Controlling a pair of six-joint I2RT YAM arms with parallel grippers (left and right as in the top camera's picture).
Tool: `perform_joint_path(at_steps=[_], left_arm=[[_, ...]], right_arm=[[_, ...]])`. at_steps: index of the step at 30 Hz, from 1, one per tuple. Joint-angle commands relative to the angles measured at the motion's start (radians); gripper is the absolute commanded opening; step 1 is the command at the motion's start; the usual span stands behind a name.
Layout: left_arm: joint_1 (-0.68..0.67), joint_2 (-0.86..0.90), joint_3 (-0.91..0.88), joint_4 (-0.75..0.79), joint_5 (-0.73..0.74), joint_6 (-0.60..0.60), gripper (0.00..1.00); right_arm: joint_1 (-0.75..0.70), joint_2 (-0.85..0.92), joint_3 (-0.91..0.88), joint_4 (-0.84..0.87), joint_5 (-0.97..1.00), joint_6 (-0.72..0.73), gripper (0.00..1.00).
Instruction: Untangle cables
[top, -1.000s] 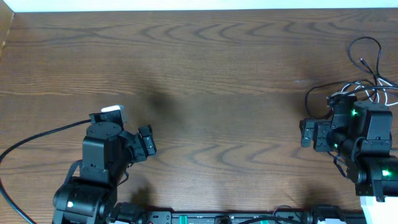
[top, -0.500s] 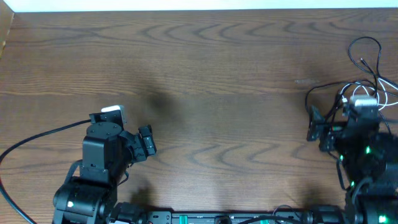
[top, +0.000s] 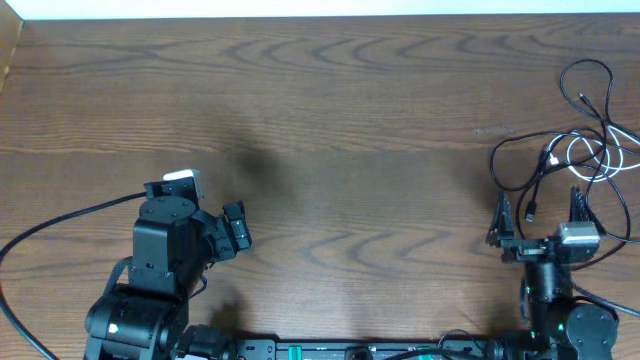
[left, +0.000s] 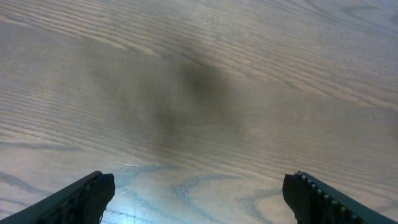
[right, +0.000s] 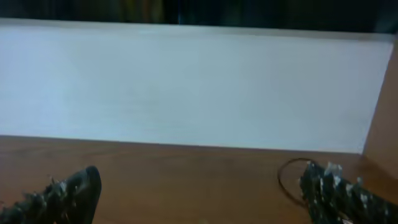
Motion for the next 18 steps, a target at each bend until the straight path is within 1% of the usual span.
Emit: perform_joint_path(at_steps=[1,2,5,8,15,17,18], left_arm=[[0.001,0.000,0.000,0.000,-0.010,0.013,0.92],[0.001,0.000,0.000,0.000,-0.010,0.013,0.92],[0.001,0.000,0.000,0.000,-0.010,0.013,0.92],[0.001,0.000,0.000,0.000,-0.010,0.013,0.92],[0.001,0.000,0.000,0.000,-0.010,0.013,0.92],[0.001,0.000,0.000,0.000,-0.010,0.013,0.92],[0.001,0.000,0.000,0.000,-0.010,0.013,0.92]], right_arm=[[0.002,-0.013,-0.059,0.085,0.027,-0.007,0.99],[0.002,-0.013,-0.089,0.152,0.040,-0.010,0.99],[0.002,-0.013,-0.145,0.264,0.042,-0.042,0.99],[0.002,-0.013,-0.203,0.340,0.041,-0.052,0.99],[0.003,-0.013,-0.211,0.300,0.046,-0.105,0.99],[0.003,-0.013,-0.211,0.254,0.046,-0.105,0.99],[0.003,-0.013,-0.211,0.192,0.045,-0.104,0.99]])
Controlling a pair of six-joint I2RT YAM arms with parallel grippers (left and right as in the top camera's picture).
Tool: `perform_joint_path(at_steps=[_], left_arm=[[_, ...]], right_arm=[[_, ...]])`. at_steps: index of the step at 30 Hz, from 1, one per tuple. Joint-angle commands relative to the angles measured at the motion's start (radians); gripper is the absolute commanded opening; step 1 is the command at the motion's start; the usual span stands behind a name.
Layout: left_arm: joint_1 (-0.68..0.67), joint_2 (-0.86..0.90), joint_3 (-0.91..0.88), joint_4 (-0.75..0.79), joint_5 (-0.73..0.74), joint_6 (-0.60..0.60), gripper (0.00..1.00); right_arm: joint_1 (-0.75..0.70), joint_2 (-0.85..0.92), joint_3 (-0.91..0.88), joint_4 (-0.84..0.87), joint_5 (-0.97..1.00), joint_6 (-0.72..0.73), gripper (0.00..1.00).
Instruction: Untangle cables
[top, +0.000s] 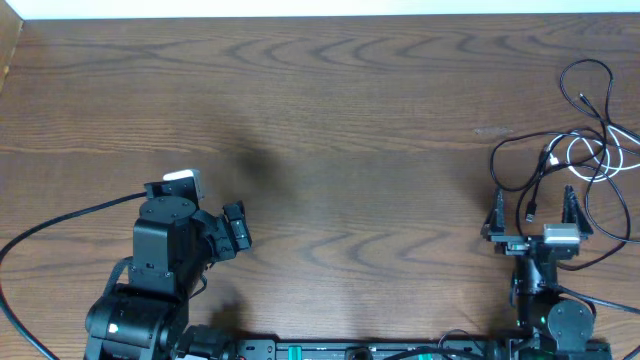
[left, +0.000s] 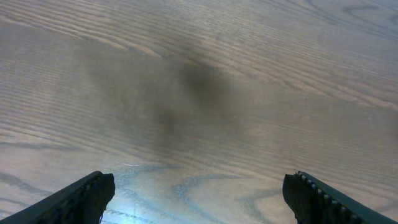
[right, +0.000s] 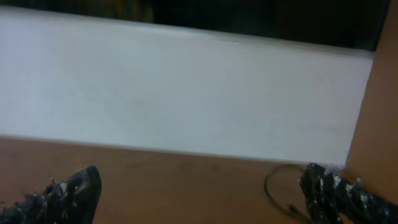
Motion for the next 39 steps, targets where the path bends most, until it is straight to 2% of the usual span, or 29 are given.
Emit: perform_joint_path(at_steps=[1,5,39], left_arm=[[0.001,0.000,0.000,0.000,-0.010,0.013,0.92],[0.001,0.000,0.000,0.000,-0.010,0.013,0.92],[0.001,0.000,0.000,0.000,-0.010,0.013,0.92]], right_arm=[[0.003,-0.006,-0.002,-0.129,0.005,-0.027,0.99],[0.003,-0.006,-0.002,-0.297,-0.014,-0.023,0.99],[0.003,-0.006,-0.002,-0.294,-0.014,-0.023,0.99]])
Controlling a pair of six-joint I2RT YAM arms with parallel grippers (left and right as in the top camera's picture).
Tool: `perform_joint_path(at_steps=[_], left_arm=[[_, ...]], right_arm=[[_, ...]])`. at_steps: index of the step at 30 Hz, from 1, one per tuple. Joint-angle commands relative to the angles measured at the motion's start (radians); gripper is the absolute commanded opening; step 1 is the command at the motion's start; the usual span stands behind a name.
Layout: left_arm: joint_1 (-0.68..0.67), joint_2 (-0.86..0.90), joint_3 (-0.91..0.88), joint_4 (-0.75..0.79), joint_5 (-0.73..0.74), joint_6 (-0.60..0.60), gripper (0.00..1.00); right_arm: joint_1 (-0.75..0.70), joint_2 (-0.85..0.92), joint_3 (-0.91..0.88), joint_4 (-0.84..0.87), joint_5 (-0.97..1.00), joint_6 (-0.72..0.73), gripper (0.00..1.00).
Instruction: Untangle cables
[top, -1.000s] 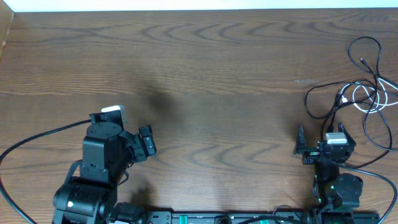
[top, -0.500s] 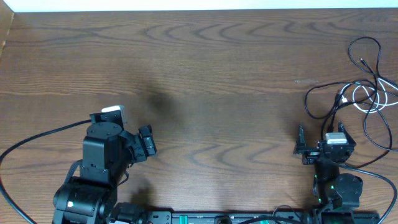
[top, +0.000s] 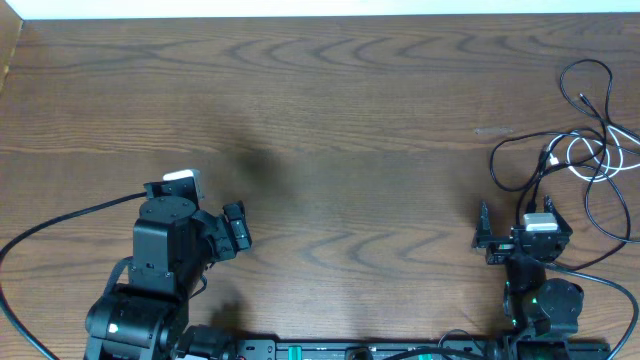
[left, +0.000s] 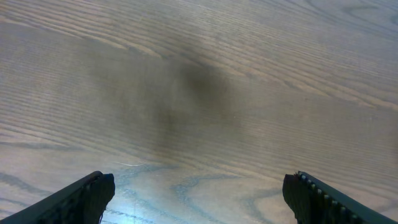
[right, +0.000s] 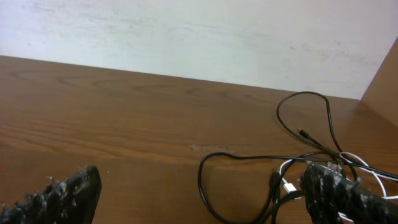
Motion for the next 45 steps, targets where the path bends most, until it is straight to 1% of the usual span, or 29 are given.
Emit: perform_joint_path(at_steps=[1,14,16,19,22,24,28,31,34,35,37,39,42,45], left_arm=[[0.001,0.000,0.000,0.000,-0.010,0.013,0.92],[0.001,-0.017,-0.001,0.000,-0.010,0.013,0.92],[0.002,-0.030,-0.001,-0.019,-0.010,0.013,0.92],[0.002,-0.072,-0.016,-0.061,-0.010,0.013,0.92],[0.002,-0.122,-0.052,-0.061,-0.011,0.014,0.92],[0.012,-0.174,-0.094,-0.050,-0.045,0.031,0.92],[0.060,-0.313,-0.249,0.056,-0.042,0.055,0.92],[0.097,-0.437,-0.393,0.164,0.021,0.101,0.92],[0.124,-0.539,-0.517,0.279,0.063,0.115,0.92],[0.128,-0.555,-0.538,0.301,0.068,0.115,0.92],[0.148,-0.608,-0.613,0.391,0.092,0.116,0.92],[0.167,-0.658,-0.687,0.494,0.130,0.142,0.92],[0.177,-0.711,-0.767,0.624,0.148,0.161,0.92],[0.177,-0.710,-0.832,0.779,0.160,0.197,0.92]], right_arm=[[0.003,-0.007,-0.001,-0.005,-0.006,-0.006,0.99],[0.003,-0.007,-0.001,-0.005,-0.006,-0.006,0.99],[0.003,-0.007,-0.001,-0.005,-0.006,-0.006,0.99],[0.003,-0.007,-0.001,-0.005,-0.006,-0.006,0.99],[0.003,-0.007,-0.001,-0.005,-0.006,-0.006,0.99],[0.003,-0.007,-0.001,-0.005,-0.006,-0.006,0.99],[0.003,-0.007,-0.001,-0.005,-0.006,-0.006,0.99],[0.003,-0.007,-0.001,-0.005,-0.006,-0.006,0.99],[0.003,-0.007,-0.001,-0.005,-0.006,-0.006,0.99],[0.003,-0.007,-0.001,-0.005,-0.006,-0.006,0.99],[0.003,-0.007,-0.001,-0.005,-0.006,-0.006,0.99],[0.003,-0.007,-0.001,-0.005,-0.006,-0.006,0.99],[0.003,-0.007,-0.001,-0.005,-0.006,-0.006,0.99],[0.003,-0.007,-0.001,-0.005,-0.006,-0.006,0.99]])
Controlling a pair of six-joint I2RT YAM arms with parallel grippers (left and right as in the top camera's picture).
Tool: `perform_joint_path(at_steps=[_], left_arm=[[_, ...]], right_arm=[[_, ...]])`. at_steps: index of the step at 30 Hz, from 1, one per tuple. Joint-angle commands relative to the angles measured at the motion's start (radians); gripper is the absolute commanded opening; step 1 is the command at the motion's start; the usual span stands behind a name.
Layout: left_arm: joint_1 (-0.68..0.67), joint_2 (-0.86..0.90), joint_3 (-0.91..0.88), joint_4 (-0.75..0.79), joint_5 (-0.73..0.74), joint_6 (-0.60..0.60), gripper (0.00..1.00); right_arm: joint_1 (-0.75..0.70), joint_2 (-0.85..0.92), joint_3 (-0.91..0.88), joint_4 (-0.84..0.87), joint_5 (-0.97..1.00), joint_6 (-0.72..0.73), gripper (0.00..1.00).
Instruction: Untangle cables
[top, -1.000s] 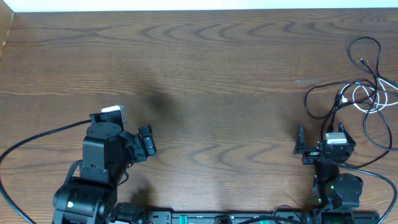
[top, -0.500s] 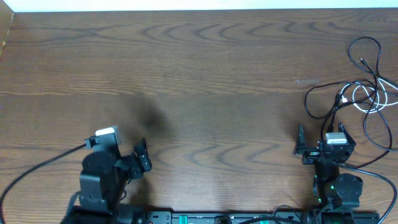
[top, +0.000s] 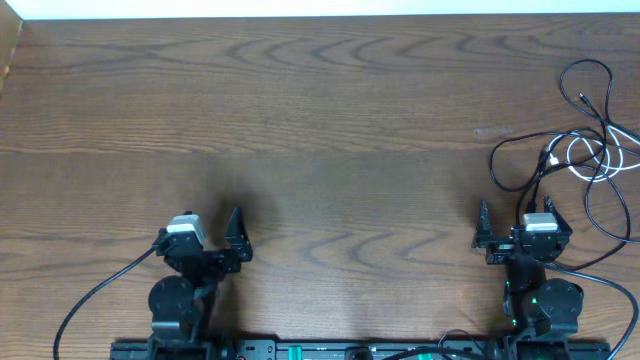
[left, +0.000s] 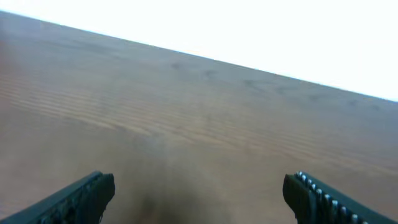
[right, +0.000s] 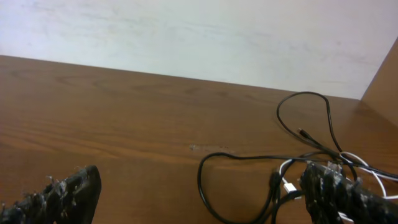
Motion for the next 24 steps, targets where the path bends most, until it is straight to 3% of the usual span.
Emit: perform_joint_path(at_steps=[1,5,10,13,24], left_arm=[[0.006,-0.012,-0.061,0.132,0.031,0.069,0.92],[0.006,-0.012,-0.138,0.338,0.070,0.190,0.92],[0.006,-0.012,-0.137,0.313,0.090,0.311,0.92],[0.006,-0.012,-0.137,0.170,0.082,0.288,0.92],[0.006,-0.011,-0.137,0.179,0.075,0.283,0.93]], right_arm=[[0.003,-0.006,-0.001,-0.005,-0.007,-0.006,0.99],[0.003,-0.006,-0.001,-0.005,-0.006,-0.006,0.99],[0.003,-0.006,-0.001,-0.005,-0.006,-0.006,0.99],[0.003,-0.006,-0.001,-0.005,-0.006,-0.006,0.99],[0.003,-0.006,-0.001,-0.005,-0.006,-0.006,0.99]])
